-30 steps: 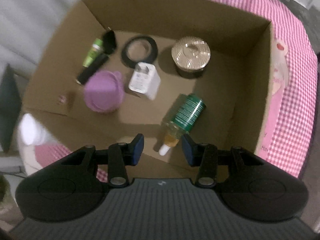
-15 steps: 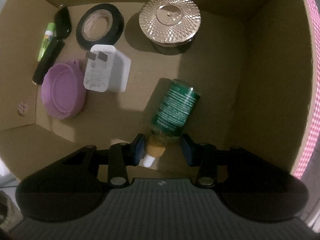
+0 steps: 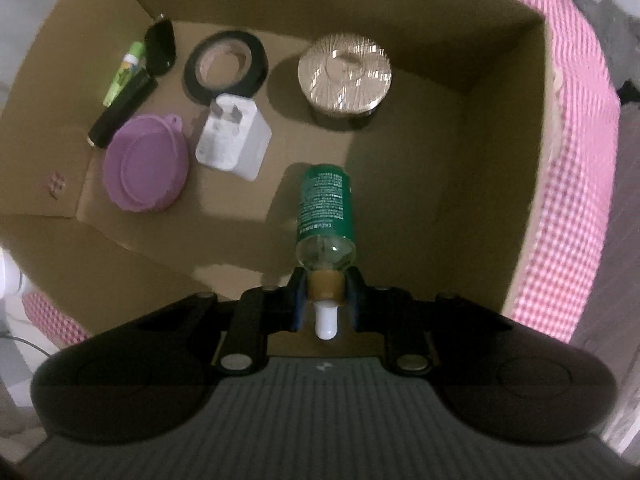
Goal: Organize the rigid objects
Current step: 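Withdraw the open right gripper from the box, then move the right gripper to the white pill bottle beside the box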
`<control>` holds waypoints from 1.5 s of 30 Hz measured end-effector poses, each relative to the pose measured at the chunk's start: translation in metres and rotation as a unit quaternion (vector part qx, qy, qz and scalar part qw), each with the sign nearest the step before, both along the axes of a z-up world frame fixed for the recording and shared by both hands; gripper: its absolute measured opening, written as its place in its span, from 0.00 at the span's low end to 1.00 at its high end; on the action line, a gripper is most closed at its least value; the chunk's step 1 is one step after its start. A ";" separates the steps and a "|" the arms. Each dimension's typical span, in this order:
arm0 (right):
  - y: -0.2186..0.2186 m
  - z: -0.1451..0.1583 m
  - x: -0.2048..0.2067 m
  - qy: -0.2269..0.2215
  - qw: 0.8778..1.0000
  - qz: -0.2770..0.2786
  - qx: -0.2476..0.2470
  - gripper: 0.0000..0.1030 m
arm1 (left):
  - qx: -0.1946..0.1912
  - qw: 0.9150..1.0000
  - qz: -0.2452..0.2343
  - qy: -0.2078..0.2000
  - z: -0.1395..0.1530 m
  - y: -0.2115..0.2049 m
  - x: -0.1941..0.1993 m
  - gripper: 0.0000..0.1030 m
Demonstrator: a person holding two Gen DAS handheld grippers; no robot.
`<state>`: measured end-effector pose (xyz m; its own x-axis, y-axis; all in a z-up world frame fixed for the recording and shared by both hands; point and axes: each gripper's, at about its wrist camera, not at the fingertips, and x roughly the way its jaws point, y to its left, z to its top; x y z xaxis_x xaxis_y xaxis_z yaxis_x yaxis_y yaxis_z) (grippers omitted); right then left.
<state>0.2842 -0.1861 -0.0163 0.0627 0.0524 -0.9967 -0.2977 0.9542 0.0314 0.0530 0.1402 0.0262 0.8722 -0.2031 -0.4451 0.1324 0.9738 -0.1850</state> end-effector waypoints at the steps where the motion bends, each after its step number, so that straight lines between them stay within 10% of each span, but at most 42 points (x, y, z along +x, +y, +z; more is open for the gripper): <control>1: 0.002 0.004 0.001 -0.005 1.000 0.003 -0.002 0.18 | -0.003 1.000 0.000 0.001 -0.001 -0.001 0.000 1.00; 28: 0.039 0.038 0.020 -0.028 0.990 0.119 -0.064 0.22 | -0.014 1.000 0.017 -0.001 -0.003 -0.008 -0.006 1.00; 39: 0.013 0.075 0.000 -0.120 0.989 0.090 0.004 0.53 | -0.005 1.000 0.005 -0.007 0.000 -0.022 -0.015 1.00; 45: -0.009 0.125 -0.078 -0.235 0.964 0.074 0.100 0.75 | -0.001 1.000 -0.019 -0.005 0.003 -0.034 -0.026 1.00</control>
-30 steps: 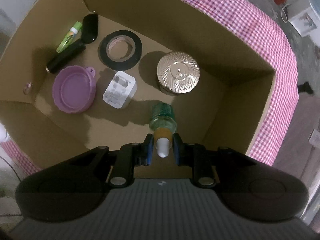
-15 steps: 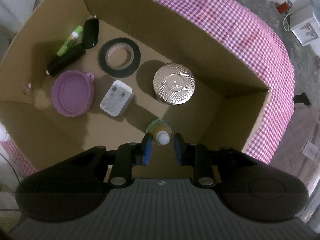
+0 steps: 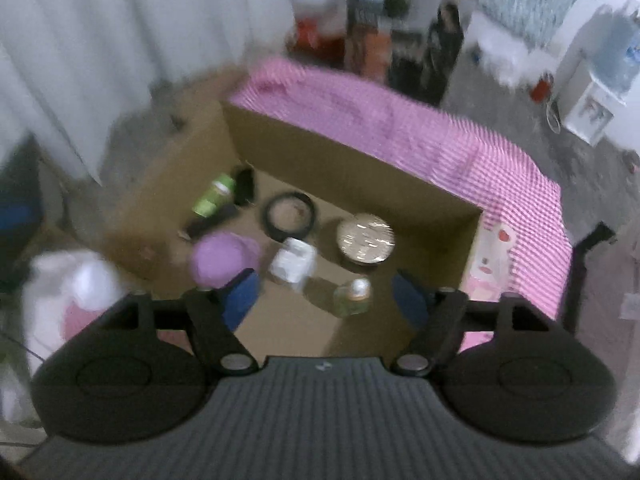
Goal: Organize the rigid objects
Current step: 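Move the right gripper to the white pill bottle beside the box, then grasp the white pill bottle by its lid with the right gripper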
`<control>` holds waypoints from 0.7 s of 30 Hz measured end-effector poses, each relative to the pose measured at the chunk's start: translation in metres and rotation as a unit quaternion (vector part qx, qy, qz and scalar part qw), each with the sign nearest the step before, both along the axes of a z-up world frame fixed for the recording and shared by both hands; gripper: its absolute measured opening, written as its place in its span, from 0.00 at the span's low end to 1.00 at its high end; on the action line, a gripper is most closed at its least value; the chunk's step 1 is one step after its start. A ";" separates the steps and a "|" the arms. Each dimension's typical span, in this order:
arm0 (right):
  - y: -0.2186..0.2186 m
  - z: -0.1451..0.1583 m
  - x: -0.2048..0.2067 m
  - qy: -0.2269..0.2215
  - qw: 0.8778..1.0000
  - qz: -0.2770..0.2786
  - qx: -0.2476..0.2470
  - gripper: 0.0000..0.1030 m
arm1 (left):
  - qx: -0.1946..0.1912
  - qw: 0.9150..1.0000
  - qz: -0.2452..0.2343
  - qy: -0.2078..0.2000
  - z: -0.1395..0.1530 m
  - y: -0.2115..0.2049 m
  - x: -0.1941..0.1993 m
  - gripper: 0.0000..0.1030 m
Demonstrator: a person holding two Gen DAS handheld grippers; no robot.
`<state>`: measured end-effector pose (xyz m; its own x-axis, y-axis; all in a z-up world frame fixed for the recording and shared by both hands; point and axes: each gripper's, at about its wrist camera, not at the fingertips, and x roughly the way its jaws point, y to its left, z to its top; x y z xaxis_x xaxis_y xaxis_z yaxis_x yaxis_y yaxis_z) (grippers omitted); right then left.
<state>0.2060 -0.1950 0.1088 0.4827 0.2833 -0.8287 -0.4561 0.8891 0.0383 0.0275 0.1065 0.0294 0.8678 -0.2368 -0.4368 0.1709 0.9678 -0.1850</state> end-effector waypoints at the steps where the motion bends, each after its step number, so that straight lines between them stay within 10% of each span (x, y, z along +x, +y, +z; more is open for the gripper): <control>1: -0.005 0.003 -0.017 -0.012 1.000 0.001 0.020 0.76 | 0.000 1.000 -0.006 0.002 0.000 -0.003 -0.002 1.00; 12: -0.011 -0.045 -0.140 -0.061 0.964 -0.016 0.257 0.77 | 0.041 0.996 -0.070 0.045 -0.030 -0.045 -0.012 0.99; 21: 0.041 -0.101 -0.125 -0.029 0.954 -0.028 0.296 0.74 | 0.128 0.991 -0.028 0.024 -0.053 -0.070 0.002 0.94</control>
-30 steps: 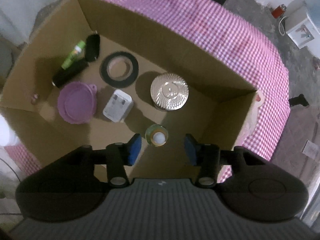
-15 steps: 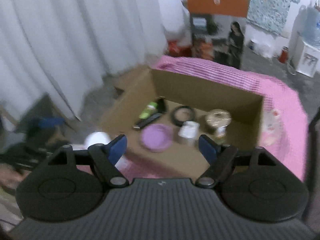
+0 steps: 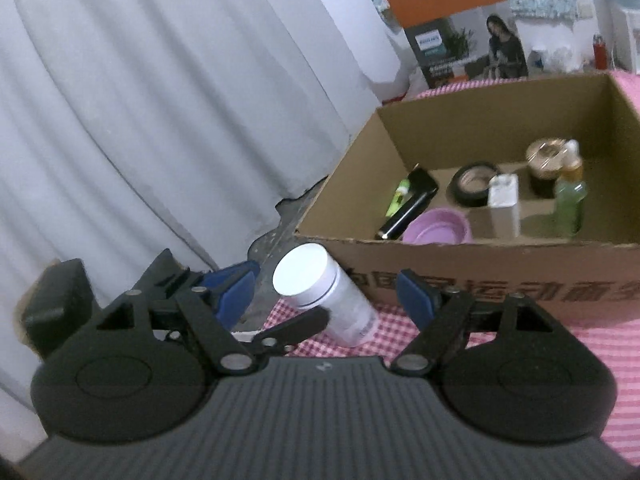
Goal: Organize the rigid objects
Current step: 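Grasp the white pill bottle by its lid with the right gripper, then lift the white pill bottle and carry it toward the box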
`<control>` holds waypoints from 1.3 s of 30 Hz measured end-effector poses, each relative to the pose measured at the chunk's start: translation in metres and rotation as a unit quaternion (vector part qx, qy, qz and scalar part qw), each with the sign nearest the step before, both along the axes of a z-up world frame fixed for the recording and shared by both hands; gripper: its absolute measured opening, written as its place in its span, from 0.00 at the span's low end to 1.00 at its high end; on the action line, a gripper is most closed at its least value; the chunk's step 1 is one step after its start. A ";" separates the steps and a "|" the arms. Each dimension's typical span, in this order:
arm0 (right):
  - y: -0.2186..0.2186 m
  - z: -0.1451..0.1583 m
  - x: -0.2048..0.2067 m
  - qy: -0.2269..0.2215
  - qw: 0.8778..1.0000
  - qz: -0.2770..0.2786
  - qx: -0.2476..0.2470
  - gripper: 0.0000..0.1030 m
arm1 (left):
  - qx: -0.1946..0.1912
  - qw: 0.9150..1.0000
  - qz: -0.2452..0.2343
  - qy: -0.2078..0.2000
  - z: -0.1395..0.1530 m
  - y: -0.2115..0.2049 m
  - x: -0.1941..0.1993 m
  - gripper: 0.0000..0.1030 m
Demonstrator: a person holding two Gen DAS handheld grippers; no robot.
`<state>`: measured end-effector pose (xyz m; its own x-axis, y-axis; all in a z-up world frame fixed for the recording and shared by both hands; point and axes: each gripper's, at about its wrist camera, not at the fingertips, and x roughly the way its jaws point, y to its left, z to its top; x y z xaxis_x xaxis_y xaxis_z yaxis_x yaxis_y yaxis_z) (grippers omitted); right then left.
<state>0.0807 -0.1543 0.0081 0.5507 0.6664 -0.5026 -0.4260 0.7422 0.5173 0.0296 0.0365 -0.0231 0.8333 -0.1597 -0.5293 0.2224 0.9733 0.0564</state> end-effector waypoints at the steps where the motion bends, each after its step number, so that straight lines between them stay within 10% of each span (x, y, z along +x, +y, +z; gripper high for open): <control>1: 0.006 -0.005 0.004 0.005 1.000 0.001 0.002 0.72 | 0.001 1.000 0.002 0.004 -0.002 -0.001 0.002 0.91; 14: 0.057 -0.036 0.042 0.045 0.999 0.017 0.015 0.54 | -0.042 0.998 0.005 0.035 -0.012 0.011 0.014 0.53; 39: -0.019 -0.040 0.003 0.054 0.996 -0.068 0.037 0.55 | -0.054 0.995 -0.070 0.044 -0.010 -0.057 -0.001 0.53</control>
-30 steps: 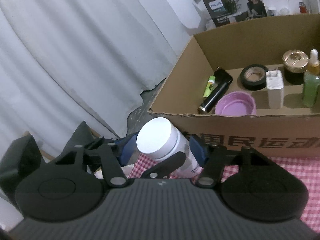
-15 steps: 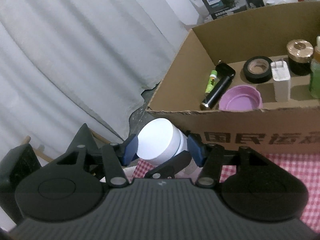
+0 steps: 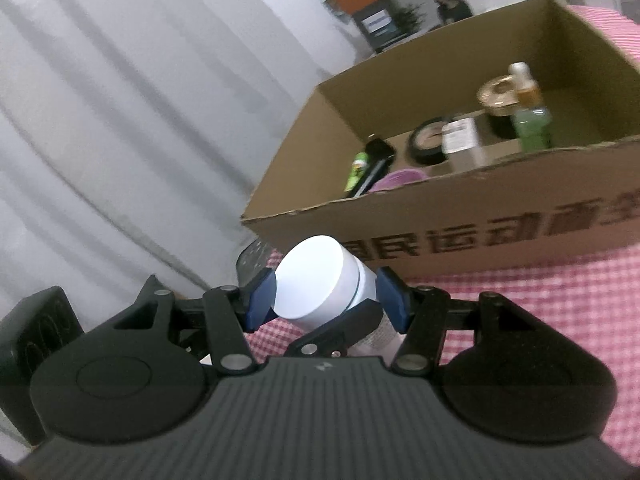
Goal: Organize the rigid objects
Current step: 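Lift the white pill bottle and carry it toward the box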
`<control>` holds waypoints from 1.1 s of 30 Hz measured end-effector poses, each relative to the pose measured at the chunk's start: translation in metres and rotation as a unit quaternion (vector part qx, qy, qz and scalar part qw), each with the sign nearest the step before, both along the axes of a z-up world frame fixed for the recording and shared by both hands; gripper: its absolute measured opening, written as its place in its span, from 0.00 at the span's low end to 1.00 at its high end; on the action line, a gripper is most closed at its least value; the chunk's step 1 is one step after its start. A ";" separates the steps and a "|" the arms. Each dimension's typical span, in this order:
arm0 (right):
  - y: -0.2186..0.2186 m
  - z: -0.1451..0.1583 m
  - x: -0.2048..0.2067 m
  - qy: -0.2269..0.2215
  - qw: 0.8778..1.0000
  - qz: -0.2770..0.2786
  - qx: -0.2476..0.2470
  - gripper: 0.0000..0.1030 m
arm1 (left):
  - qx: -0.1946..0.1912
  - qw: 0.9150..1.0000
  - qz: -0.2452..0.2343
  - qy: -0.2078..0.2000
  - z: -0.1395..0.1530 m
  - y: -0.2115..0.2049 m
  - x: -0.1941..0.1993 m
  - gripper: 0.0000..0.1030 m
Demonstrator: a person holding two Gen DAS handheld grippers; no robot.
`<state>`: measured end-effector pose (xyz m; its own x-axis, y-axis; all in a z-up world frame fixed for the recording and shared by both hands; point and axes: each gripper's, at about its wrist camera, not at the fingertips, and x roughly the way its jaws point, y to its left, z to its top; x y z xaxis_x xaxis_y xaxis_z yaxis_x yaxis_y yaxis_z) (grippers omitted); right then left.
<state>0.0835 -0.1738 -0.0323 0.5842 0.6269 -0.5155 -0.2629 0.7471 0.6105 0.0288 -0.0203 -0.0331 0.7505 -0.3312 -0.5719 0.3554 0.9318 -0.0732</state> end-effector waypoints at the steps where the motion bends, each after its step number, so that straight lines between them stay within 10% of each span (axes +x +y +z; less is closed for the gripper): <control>1: -0.006 0.000 -0.003 -0.001 1.000 -0.008 0.000 0.55 | 0.000 1.000 -0.008 -0.001 0.000 -0.006 -0.001 0.53; 33: -0.080 -0.006 -0.033 0.000 0.996 -0.086 0.012 0.56 | 0.039 0.996 -0.083 0.021 -0.013 -0.073 0.019 0.53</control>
<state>0.0510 -0.2542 -0.0381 0.6836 0.5302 -0.5016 -0.1330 0.7662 0.6287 0.0475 -0.0930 -0.0462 0.6642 -0.4021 -0.6302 0.5037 0.8636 -0.0201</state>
